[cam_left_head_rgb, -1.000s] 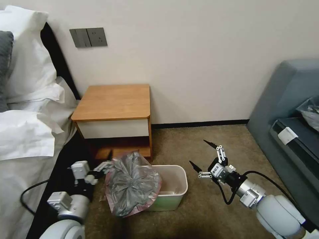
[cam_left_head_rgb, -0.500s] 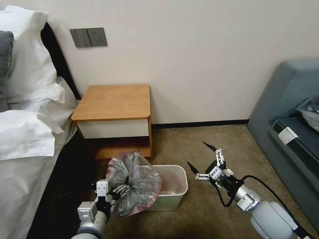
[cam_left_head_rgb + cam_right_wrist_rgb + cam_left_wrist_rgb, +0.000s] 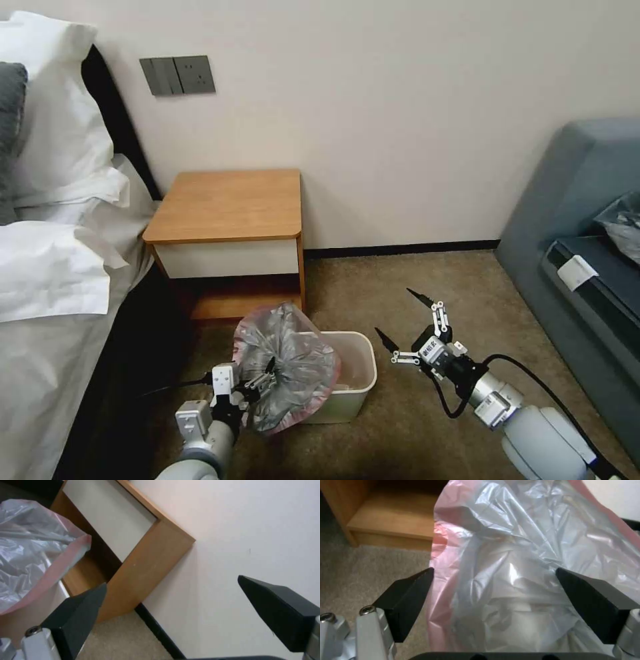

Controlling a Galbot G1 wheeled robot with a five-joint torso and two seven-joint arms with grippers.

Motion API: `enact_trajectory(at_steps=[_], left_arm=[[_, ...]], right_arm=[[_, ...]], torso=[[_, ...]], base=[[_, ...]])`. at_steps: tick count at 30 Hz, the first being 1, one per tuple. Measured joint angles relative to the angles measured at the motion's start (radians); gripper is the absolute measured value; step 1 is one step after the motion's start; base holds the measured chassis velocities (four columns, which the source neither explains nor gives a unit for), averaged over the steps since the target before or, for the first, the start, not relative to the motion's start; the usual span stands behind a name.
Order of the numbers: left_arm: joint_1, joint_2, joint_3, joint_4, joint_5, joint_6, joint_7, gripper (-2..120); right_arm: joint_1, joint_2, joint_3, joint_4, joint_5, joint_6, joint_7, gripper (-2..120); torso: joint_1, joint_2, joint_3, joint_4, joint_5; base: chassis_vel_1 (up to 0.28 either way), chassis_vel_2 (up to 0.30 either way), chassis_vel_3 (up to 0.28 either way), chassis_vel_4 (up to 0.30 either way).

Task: Pick up the garbage bag from the table and place it over the trash can.

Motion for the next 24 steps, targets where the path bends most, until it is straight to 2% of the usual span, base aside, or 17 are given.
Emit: enact_trajectory(at_steps=[5, 8, 9, 10, 12, 16, 24], left_arm=[[-0.013, 0.015, -0.020, 0.009, -0.022, 0.003, 0.029, 86], [-0.037, 0.038, -0.047, 0.014, -0.084, 0.062, 0.076, 72], [-0.037, 0.038, -0.047, 0.014, -0.084, 0.062, 0.076, 72], [-0.046, 0.044, -0.053, 0.014, -0.118, 0.096, 0.086, 74], [-0.068, 0.046, -0.063, 0.018, -0.161, 0.138, 0.092, 83], [-0.090, 0.045, -0.072, 0.031, -0.204, 0.196, 0.098, 92], [-0.121, 0.029, -0.081, 0.081, -0.179, 0.244, 0.096, 91]], right_arm=[[-0.006, 0.004, 0.000, 0.000, -0.005, 0.001, 0.000, 100], [-0.008, 0.011, -0.001, 0.000, -0.012, 0.001, -0.002, 100], [-0.008, 0.011, -0.001, 0.000, -0.012, 0.001, -0.002, 100], [-0.009, 0.015, -0.003, 0.001, -0.016, 0.002, -0.004, 100], [-0.014, 0.021, -0.008, 0.004, -0.022, 0.003, -0.005, 100], [-0.021, 0.023, -0.009, 0.009, -0.025, 0.005, -0.006, 100], [-0.034, 0.019, -0.003, 0.015, -0.026, 0.012, -0.006, 100]], torso=[[0.000, 0.000, 0.000, 0.0000, 0.0000], [0.000, 0.000, 0.000, 0.0000, 0.0000], [0.000, 0.000, 0.000, 0.0000, 0.0000], [0.000, 0.000, 0.000, 0.0000, 0.0000], [0.000, 0.000, 0.000, 0.0000, 0.0000], [0.000, 0.000, 0.000, 0.0000, -0.0001], [0.000, 0.000, 0.000, 0.0000, -0.0001]], base=[[0.000, 0.000, 0.000, 0.000], [0.000, 0.000, 0.000, 0.000], [0.000, 0.000, 0.000, 0.000], [0.000, 0.000, 0.000, 0.000], [0.000, 0.000, 0.000, 0.000], [0.000, 0.000, 0.000, 0.000], [0.000, 0.000, 0.000, 0.000]])
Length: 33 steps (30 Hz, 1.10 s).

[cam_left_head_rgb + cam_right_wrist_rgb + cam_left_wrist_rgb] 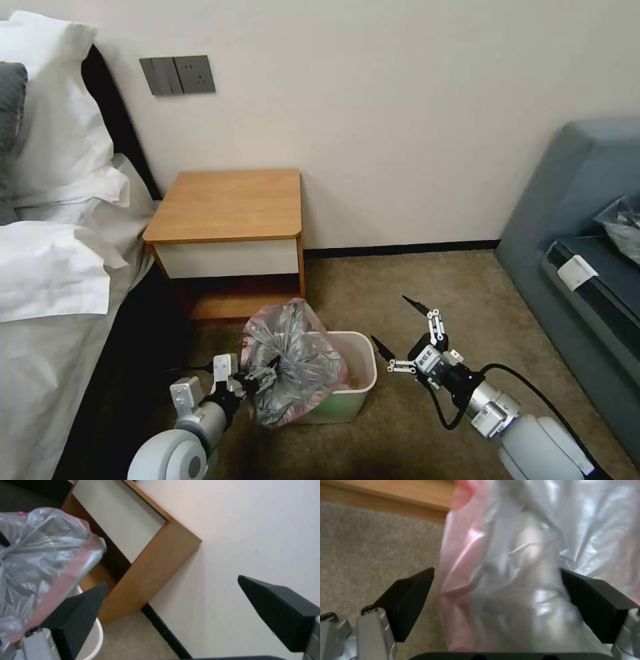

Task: Pick up the garbage bag from the table and place it over the trash can.

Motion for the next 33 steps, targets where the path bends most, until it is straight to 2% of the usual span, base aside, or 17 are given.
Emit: enact_trajectory(at_steps=[6, 10, 12, 13, 15, 16, 19, 20, 21, 22, 25, 26, 28, 33], left_arm=[[-0.019, -0.008, -0.013, 0.024, 0.013, 0.001, -0.002, 90], [-0.027, -0.013, -0.014, 0.035, 0.020, -0.001, -0.001, 81], [-0.029, -0.019, -0.011, 0.036, 0.022, -0.003, -0.001, 73], [-0.029, -0.019, -0.011, 0.036, 0.022, -0.003, -0.001, 73], [-0.029, -0.025, -0.003, 0.037, 0.028, -0.007, -0.001, 63], [-0.029, -0.025, -0.003, 0.037, 0.028, -0.007, -0.001, 63], [-0.023, -0.035, 0.008, 0.039, 0.044, -0.016, 0.000, 48], [-0.023, -0.035, 0.008, 0.039, 0.044, -0.016, 0.000, 48], [-0.020, -0.039, 0.012, 0.040, 0.055, -0.022, 0.000, 40], [-0.020, -0.039, 0.012, 0.040, 0.055, -0.022, 0.000, 40], [-0.015, -0.042, 0.017, 0.044, 0.070, -0.032, 0.000, 25], [-0.015, -0.042, 0.017, 0.044, 0.070, -0.032, 0.000, 25], [-0.012, -0.043, 0.018, 0.044, 0.076, -0.039, 0.000, 14], [0.000, -0.045, 0.018, 0.044, 0.093, -0.061, 0.000, 7]], right_arm=[[-0.001, -0.002, 0.001, 0.002, 0.000, 0.001, 0.000, 100], [0.000, -0.001, -0.003, 0.002, -0.001, 0.001, -0.001, 100], [0.000, 0.000, -0.006, 0.002, -0.002, 0.001, -0.002, 100], [0.000, 0.000, -0.006, 0.002, -0.002, 0.001, -0.002, 100], [0.001, 0.000, -0.006, 0.002, -0.003, 0.000, -0.002, 100], [0.001, 0.000, -0.006, 0.002, -0.003, 0.000, -0.002, 100], [0.002, -0.004, -0.006, 0.004, -0.002, 0.000, -0.002, 100], [0.002, -0.004, -0.006, 0.004, -0.002, 0.000, -0.002, 100], [0.002, -0.004, -0.006, 0.007, -0.001, -0.001, -0.002, 100], [0.002, -0.004, -0.006, 0.007, -0.001, -0.001, -0.002, 100], [-0.001, -0.005, -0.005, 0.012, 0.000, -0.002, -0.003, 100], [-0.001, -0.005, -0.005, 0.012, 0.000, -0.002, -0.003, 100], [-0.004, -0.007, -0.002, 0.016, 0.000, -0.003, -0.003, 100], [-0.008, -0.010, 0.001, 0.021, 0.001, -0.005, -0.003, 100]], torso=[[0.000, 0.000, 0.000, 0.0000, 0.0001], [0.000, 0.000, 0.000, 0.0000, 0.0003], [0.000, 0.000, 0.000, 0.0001, 0.0004], [0.000, 0.000, 0.000, 0.0001, 0.0004], [0.000, 0.000, 0.000, 0.0000, 0.0005], [0.000, 0.000, 0.000, 0.0000, 0.0005], [0.000, 0.000, 0.000, 0.0001, 0.0007], [0.000, 0.000, 0.000, 0.0001, 0.0007], [0.000, 0.000, 0.000, 0.0002, 0.0007], [0.000, 0.000, 0.000, 0.0002, 0.0007], [0.000, 0.000, 0.000, 0.0002, 0.0006], [0.000, 0.000, 0.000, 0.0002, 0.0006], [0.000, 0.000, 0.000, 0.0002, 0.0006], [0.000, 0.000, 0.000, 0.0002, 0.0006]], base=[[0.000, 0.000, 0.000, 0.000], [0.000, 0.000, 0.000, 0.000], [0.000, 0.000, 0.000, 0.000], [0.000, 0.000, 0.000, 0.000], [0.000, 0.000, 0.000, 0.000], [0.000, 0.000, 0.000, 0.000], [0.000, 0.000, 0.000, 0.000], [0.000, 0.000, 0.000, 0.000], [0.000, 0.000, 0.000, 0.000], [0.000, 0.000, 0.000, 0.000], [0.000, 0.000, 0.000, 0.000], [0.000, 0.000, 0.000, 0.000], [0.000, 0.000, 0.000, 0.000], [0.000, 0.000, 0.000, 0.000]])
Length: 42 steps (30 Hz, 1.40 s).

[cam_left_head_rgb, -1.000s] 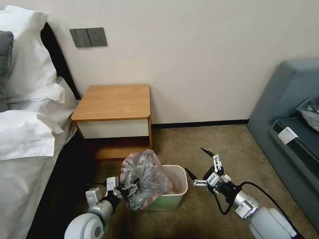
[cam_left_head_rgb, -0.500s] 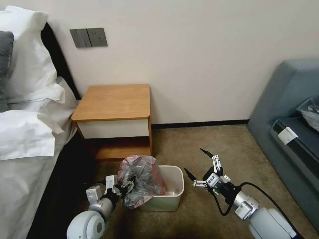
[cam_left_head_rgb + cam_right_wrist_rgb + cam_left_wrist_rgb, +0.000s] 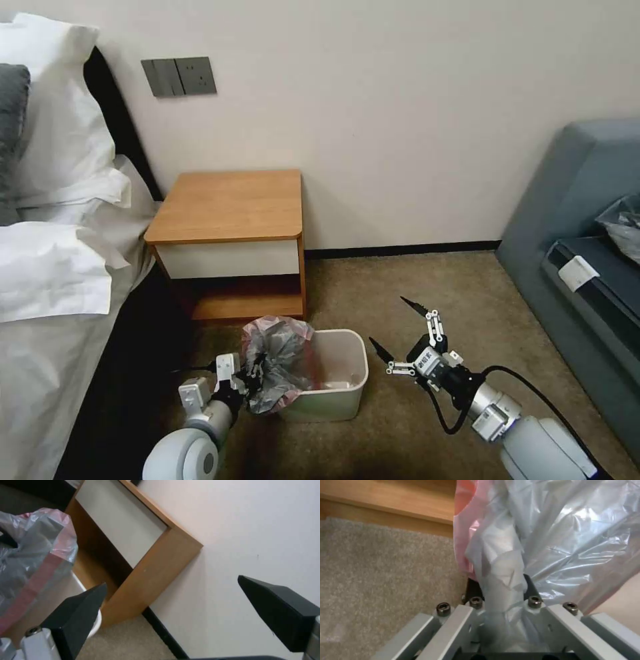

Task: Pick up the garbage bag from the table and place it over the trash can.

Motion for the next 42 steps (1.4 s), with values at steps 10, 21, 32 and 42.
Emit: enact_trajectory(at_steps=[10, 21, 32, 42], left_arm=[[0.059, -0.013, 0.010, -0.016, 0.051, -0.213, -0.047, 7], [0.131, -0.041, -0.014, -0.185, 0.149, -0.451, -0.067, 7], [0.175, -0.072, -0.002, -0.241, 0.282, -0.511, -0.071, 7], [0.173, -0.107, 0.020, -0.219, 0.318, -0.510, -0.074, 7]], right_arm=[[0.000, 0.018, -0.035, 0.044, 0.043, -0.023, 0.035, 100], [0.003, 0.099, -0.200, 0.231, 0.325, -0.179, 0.113, 100], [0.127, 0.112, -0.332, 0.244, 0.325, -0.282, 0.041, 100], [0.248, 0.093, -0.437, 0.090, 0.209, -0.283, 0.028, 100]], torso=[[0.000, -0.001, 0.001, -0.0006, -0.0027], [0.000, -0.001, 0.000, -0.0004, -0.0010], [0.000, 0.000, 0.000, -0.0002, -0.0006], [0.000, 0.000, 0.000, -0.0002, -0.0005]], base=[[0.000, 0.000, 0.000, 0.000], [0.000, 0.000, 0.000, 0.000], [0.000, 0.000, 0.000, 0.000], [0.000, 0.000, 0.000, 0.000]])
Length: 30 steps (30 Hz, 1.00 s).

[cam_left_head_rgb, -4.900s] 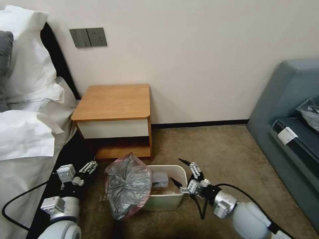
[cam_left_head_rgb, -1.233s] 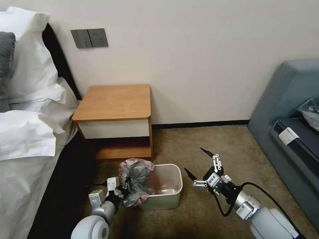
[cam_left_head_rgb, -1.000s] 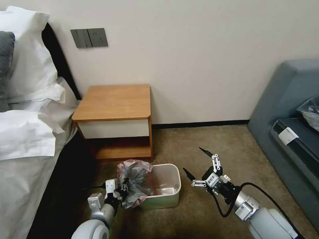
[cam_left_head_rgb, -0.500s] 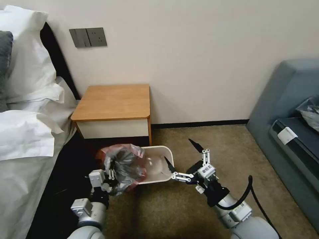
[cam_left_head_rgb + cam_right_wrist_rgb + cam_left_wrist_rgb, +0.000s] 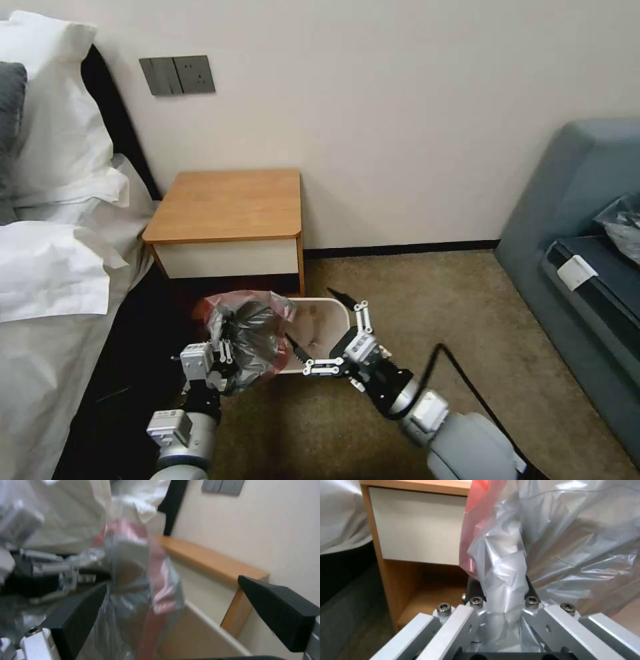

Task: Pick up the garbage bag from the table and place it over the trash can.

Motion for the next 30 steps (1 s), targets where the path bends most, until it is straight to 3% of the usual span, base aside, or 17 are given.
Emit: enact_trajectory(at_steps=[4, 14, 16, 18, 20, 22, 24, 28, 30], left_arm=[[-0.006, -0.008, 0.001, 0.012, 0.005, 0.001, -0.002, 7], [-0.012, -0.011, -0.001, 0.012, 0.004, 0.004, -0.004, 7], [-0.013, -0.008, -0.006, 0.010, 0.001, 0.004, -0.006, 7], [-0.013, -0.008, -0.006, 0.010, 0.001, 0.004, -0.006, 7], [-0.017, -0.008, -0.009, 0.010, -0.002, 0.004, -0.007, 7], [-0.017, -0.008, -0.009, 0.010, -0.002, 0.004, -0.007, 7], [-0.019, -0.008, -0.012, 0.010, -0.005, 0.004, -0.009, 7], [-0.020, -0.008, -0.012, 0.010, -0.005, 0.004, -0.009, 7], [-0.020, -0.008, -0.012, 0.010, -0.005, 0.004, -0.010, 7]], right_arm=[[0.053, 0.037, -0.062, -0.038, 0.003, -0.045, 0.044, 100], [0.111, 0.077, -0.102, -0.106, -0.038, -0.057, 0.062, 98], [0.141, 0.090, -0.109, -0.131, -0.042, -0.058, 0.072, 83], [0.141, 0.090, -0.109, -0.131, -0.042, -0.058, 0.072, 83], [0.146, 0.098, -0.117, -0.139, -0.050, -0.058, 0.074, 69], [0.146, 0.098, -0.117, -0.139, -0.050, -0.058, 0.074, 69], [0.144, 0.105, -0.121, -0.141, -0.061, -0.056, 0.074, 54], [0.143, 0.106, -0.122, -0.141, -0.063, -0.055, 0.073, 46], [0.142, 0.107, -0.122, -0.141, -0.064, -0.052, 0.072, 32]], torso=[[0.000, 0.000, 0.000, 0.0000, -0.0001], [0.000, 0.000, 0.000, -0.0001, -0.0002], [0.000, 0.000, 0.000, 0.0000, -0.0002], [0.000, 0.000, 0.000, 0.0000, -0.0002], [0.000, 0.000, 0.000, 0.0000, -0.0002], [0.000, 0.000, 0.000, 0.0000, -0.0002], [0.000, 0.000, 0.000, 0.0000, -0.0001], [0.000, 0.000, 0.000, -0.0001, -0.0002], [0.000, 0.000, 0.000, 0.0000, -0.0001]], base=[[0.000, 0.000, 0.000, 0.000], [0.000, 0.000, 0.000, 0.000], [0.000, 0.000, 0.000, 0.000], [0.000, 0.000, 0.000, 0.000], [0.000, 0.000, 0.000, 0.000], [0.000, 0.000, 0.000, 0.000], [0.000, 0.000, 0.000, 0.000], [0.000, 0.000, 0.000, 0.000], [0.000, 0.000, 0.000, 0.000]])
